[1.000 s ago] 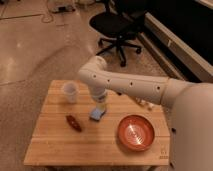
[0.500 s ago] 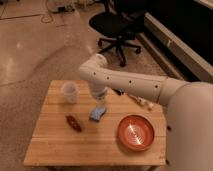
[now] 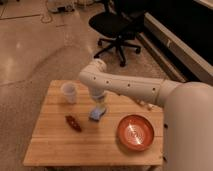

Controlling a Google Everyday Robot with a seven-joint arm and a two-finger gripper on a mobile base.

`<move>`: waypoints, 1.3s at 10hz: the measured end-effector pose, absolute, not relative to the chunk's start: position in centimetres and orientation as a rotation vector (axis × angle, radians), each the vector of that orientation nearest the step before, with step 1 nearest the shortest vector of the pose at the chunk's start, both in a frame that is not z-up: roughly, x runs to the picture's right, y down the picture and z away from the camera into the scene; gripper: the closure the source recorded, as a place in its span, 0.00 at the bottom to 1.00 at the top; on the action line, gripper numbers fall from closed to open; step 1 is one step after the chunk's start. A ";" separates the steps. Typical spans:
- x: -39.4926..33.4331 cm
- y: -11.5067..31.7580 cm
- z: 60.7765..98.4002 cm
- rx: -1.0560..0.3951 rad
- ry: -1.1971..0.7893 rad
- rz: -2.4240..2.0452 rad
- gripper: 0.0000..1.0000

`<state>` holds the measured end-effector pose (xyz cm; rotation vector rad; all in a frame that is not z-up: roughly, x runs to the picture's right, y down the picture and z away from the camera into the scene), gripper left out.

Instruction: Place the white sponge in the ceramic bowl

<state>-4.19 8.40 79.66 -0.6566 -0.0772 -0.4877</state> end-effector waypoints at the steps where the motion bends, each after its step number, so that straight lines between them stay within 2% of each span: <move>1: -3.9 9.2 79.4 -0.643 -0.080 -0.475 0.62; 5: -3.1 10.4 80.5 -0.535 -0.107 -0.486 0.62; 6: -2.9 10.1 80.7 -0.547 -0.110 -0.488 0.62; 8: -2.5 10.0 81.8 -0.668 -0.087 -0.508 0.62; 10: -3.6 10.7 82.0 -0.633 -0.093 -0.506 0.62; 12: -3.8 9.4 81.7 -0.608 -0.110 -0.510 0.62; 13: -3.4 8.0 80.3 -0.611 -0.115 -0.500 0.62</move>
